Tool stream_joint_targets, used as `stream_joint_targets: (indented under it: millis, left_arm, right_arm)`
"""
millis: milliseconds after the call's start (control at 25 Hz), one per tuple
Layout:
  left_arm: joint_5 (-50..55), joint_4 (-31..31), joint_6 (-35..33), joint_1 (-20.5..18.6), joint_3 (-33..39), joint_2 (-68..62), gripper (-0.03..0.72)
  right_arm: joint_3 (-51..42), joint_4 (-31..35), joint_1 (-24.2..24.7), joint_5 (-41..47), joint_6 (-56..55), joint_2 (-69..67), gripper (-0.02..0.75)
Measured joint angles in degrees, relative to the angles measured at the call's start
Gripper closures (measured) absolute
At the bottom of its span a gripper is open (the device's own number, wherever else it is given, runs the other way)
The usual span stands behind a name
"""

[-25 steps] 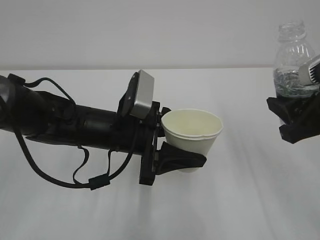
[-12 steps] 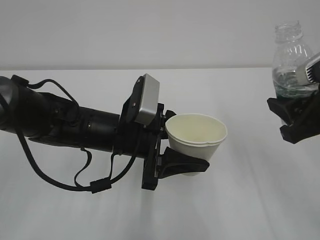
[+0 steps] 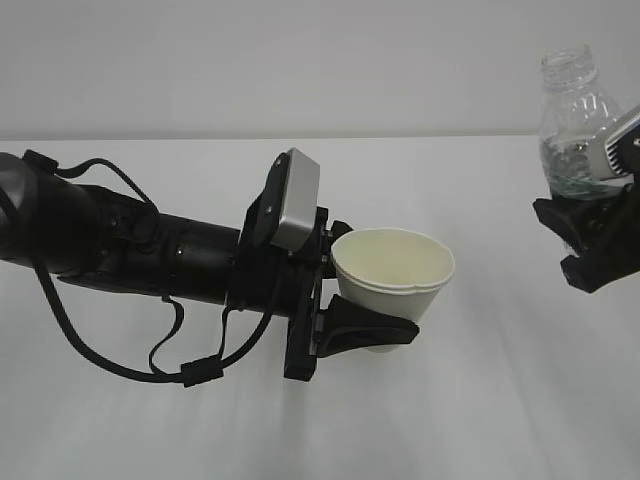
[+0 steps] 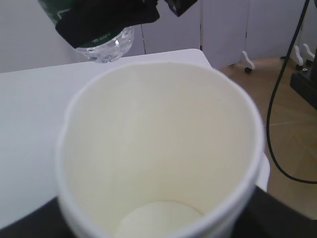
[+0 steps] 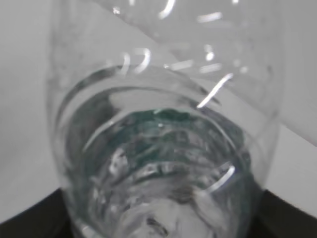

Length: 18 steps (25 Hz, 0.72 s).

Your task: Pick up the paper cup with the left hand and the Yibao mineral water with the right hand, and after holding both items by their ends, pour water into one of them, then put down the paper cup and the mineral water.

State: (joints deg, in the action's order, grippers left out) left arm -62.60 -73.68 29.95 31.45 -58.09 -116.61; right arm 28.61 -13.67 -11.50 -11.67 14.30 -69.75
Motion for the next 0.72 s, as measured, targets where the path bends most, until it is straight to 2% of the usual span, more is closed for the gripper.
stream_joint_targets:
  millis: [720]
  left_arm:
    - [0.02, 0.00, 0.00, 0.00, 0.00, 0.00, 0.251]
  right_arm:
    - [0.00, -6.97, 0.00, 0.42, 0.27, 0.00, 0.271]
